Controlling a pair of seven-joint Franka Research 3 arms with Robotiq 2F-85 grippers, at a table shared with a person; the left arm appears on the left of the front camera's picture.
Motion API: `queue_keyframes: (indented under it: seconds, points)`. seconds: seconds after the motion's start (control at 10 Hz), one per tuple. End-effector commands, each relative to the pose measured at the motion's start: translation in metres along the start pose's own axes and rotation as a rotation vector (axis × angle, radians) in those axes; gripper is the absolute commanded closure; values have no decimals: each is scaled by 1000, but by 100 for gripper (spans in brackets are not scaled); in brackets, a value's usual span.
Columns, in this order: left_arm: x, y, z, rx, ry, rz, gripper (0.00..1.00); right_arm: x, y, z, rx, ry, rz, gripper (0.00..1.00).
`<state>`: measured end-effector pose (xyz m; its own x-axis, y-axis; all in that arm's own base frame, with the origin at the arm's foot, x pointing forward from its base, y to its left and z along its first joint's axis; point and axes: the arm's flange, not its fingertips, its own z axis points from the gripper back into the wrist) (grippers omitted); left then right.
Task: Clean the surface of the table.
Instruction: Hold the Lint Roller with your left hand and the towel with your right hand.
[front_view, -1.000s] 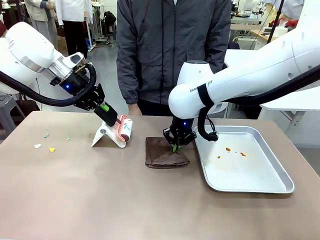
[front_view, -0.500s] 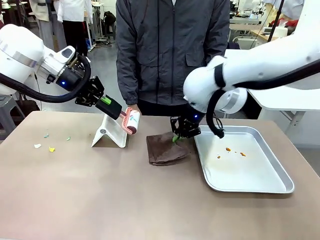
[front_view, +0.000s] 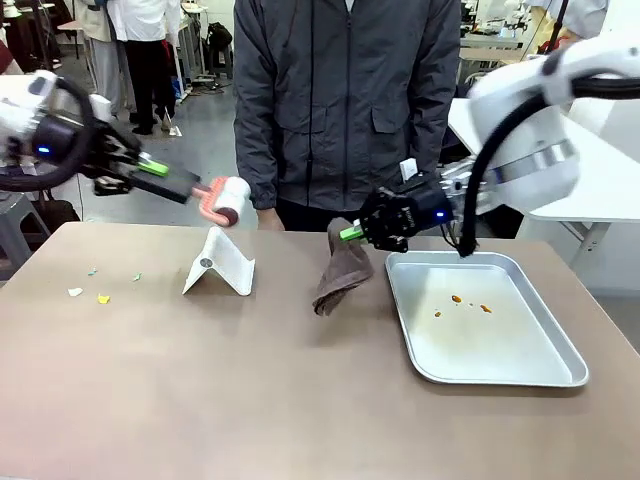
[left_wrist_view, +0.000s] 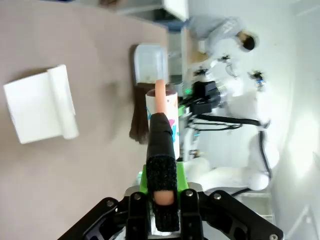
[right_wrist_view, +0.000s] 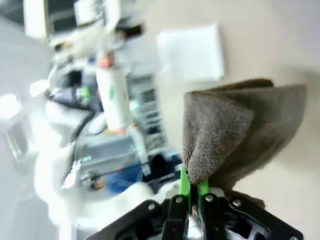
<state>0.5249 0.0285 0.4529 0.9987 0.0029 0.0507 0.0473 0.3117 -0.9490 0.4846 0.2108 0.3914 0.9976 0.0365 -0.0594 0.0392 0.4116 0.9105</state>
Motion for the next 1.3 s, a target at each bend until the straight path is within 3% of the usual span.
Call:
queue_keyframes:
  seconds: [0.0,0.2,0.3,0.4,0.6,0.9,1.2]
  points:
    - [-46,0,30,-199,-69,24,93,-41,-9,21,173,90,-117,100]
    - [-88,8,54,-250,-27,5,93,-76,-9,29,256,89,-201,100]
    - [-111,20,68,-209,-41,-3,93,-106,-13,40,232,12,-182,100]
    - [-130,36,82,-186,-2,-126,93,-138,-20,60,222,-120,-124,100]
    - [-156,70,103,-140,54,-216,93,-189,-42,105,272,-327,-106,100]
    - [-196,116,154,-187,-28,-224,93,-218,-89,174,359,-450,-162,100]
    - [-228,158,208,-271,-231,-131,93,-214,-143,220,392,-439,-156,100]
